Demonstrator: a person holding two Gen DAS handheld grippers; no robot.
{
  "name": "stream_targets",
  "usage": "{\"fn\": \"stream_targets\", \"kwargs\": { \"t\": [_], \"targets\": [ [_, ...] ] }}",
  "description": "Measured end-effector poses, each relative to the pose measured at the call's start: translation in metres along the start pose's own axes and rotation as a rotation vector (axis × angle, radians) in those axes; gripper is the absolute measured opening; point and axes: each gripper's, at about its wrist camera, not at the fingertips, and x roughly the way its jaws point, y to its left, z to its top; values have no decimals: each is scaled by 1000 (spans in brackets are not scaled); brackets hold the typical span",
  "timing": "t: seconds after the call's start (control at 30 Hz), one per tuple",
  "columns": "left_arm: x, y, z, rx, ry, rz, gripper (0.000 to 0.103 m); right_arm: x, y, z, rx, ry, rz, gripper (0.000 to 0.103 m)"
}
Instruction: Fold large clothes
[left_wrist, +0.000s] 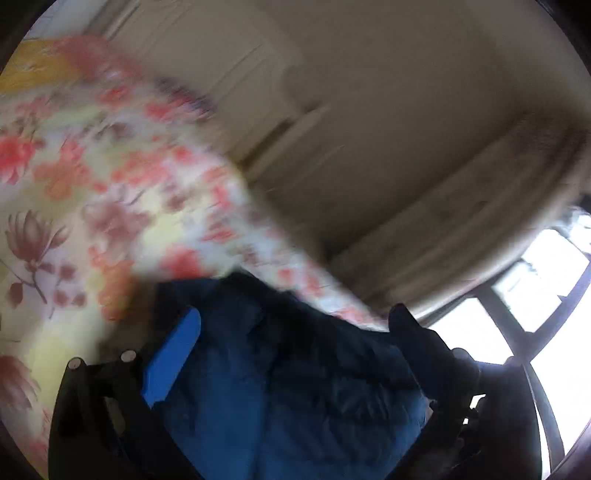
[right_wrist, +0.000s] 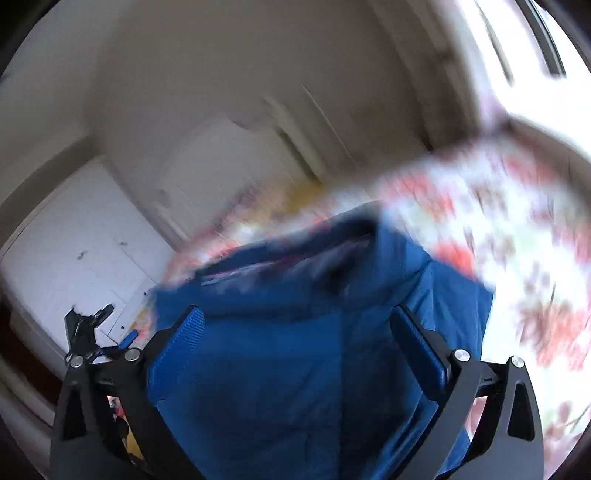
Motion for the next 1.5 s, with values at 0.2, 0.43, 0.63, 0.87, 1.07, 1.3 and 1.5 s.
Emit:
{"fn": "stream_targets", "kwargs": {
  "t": [0.2,0.43,0.63,0.87,1.07,1.3,1.5],
  "targets": [
    [22,37,-13,37,114,76,100,-7,-23,-13,-3,-35,12,98],
    [48,15,1,218,240,144,101,11,-29,26,-186,54,-178,98],
    [102,19,8,252,337,182,82,77,-60,33,-201,244,-216,74],
    [43,-17,1,400,125,91,9,21,-17,13,-368,-30,-213,15],
    [25,-86,42,462,9,54,9,-8,39,62,-432,-159,-271,14],
    [141,-53,74,347,161,229,10,93,-18,99,-281,49,-446,14],
    [195,21,39,247,281,373,35,135,-84,69,-106,157,-447,20]
  ]
}}
